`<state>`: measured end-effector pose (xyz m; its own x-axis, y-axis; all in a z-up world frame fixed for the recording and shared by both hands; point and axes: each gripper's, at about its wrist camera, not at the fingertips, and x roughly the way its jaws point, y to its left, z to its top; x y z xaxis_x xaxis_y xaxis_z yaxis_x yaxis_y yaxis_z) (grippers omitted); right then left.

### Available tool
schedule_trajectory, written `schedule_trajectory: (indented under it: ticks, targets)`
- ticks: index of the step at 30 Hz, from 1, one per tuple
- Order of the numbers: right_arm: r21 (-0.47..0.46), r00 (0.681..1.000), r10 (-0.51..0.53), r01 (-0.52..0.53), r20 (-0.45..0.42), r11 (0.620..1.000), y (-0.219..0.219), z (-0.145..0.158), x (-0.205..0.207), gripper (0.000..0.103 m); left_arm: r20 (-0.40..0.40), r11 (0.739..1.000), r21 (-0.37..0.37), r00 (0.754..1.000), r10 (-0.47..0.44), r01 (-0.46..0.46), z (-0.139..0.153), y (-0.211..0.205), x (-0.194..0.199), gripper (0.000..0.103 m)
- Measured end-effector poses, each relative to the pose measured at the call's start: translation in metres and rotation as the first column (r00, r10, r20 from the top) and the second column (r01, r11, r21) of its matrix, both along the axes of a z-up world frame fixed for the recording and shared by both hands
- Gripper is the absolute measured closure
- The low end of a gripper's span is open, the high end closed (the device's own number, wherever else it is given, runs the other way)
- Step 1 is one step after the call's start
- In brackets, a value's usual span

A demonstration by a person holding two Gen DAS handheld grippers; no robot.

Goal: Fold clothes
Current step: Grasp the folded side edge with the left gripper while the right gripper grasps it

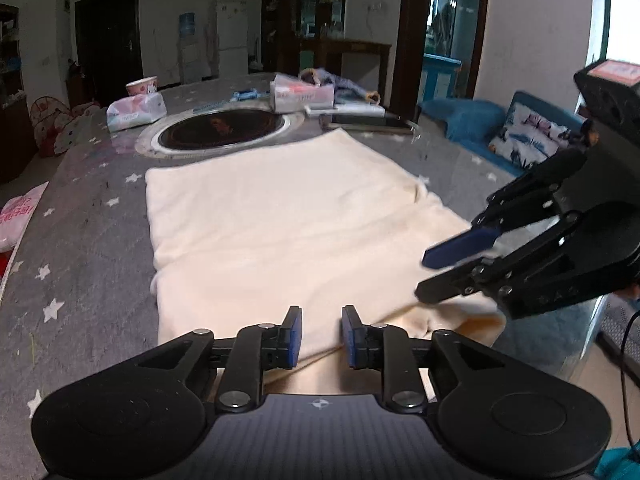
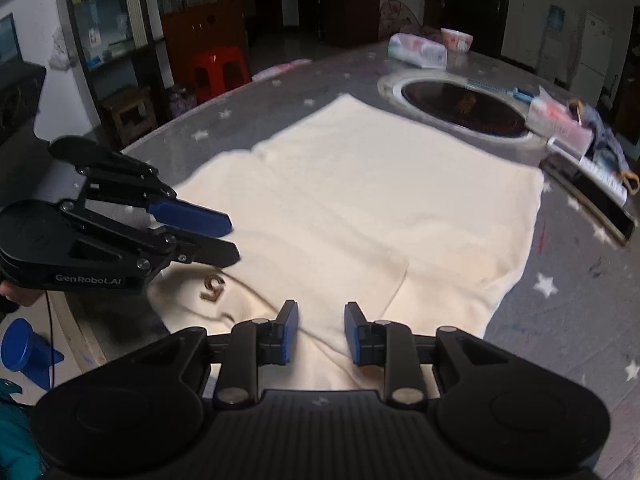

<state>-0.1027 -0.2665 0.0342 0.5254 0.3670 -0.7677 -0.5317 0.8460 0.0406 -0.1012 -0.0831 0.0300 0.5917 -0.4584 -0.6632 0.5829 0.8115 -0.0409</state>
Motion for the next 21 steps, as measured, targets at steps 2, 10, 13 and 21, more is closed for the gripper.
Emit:
schedule_trajectory:
  ticks: [2, 10, 13, 21]
  targets:
    - [0.008, 1.0, -0.002, 0.002, 0.001, 1.0, -0.002, 0.002, -0.002, 0.075, 0.002, 1.0, -0.011, 1.0, -0.009, 0.009, 0.005, 0.006, -0.004, 0.079]
    - [-0.05, 0.999, 0.02, -0.019, 0.031, 0.999, -0.021, 0.023, -0.016, 0.065, 0.049, 0.987, 0.079, 0.988, -0.145, 0.141, 0.018, 0.027, -0.044, 0.062]
    - [-0.08, 0.999, 0.036, -0.034, 0.032, 0.996, -0.025, 0.023, -0.026, 0.056, 0.088, 0.965, 0.157, 0.971, -0.224, 0.208, 0.012, 0.024, -0.064, 0.06]
    - [-0.178, 0.993, 0.11, -0.1, 0.051, 0.979, -0.024, 0.019, -0.048, 0.045, 0.148, 0.94, 0.235, 0.947, -0.286, 0.248, -0.009, 0.0, -0.073, 0.059]
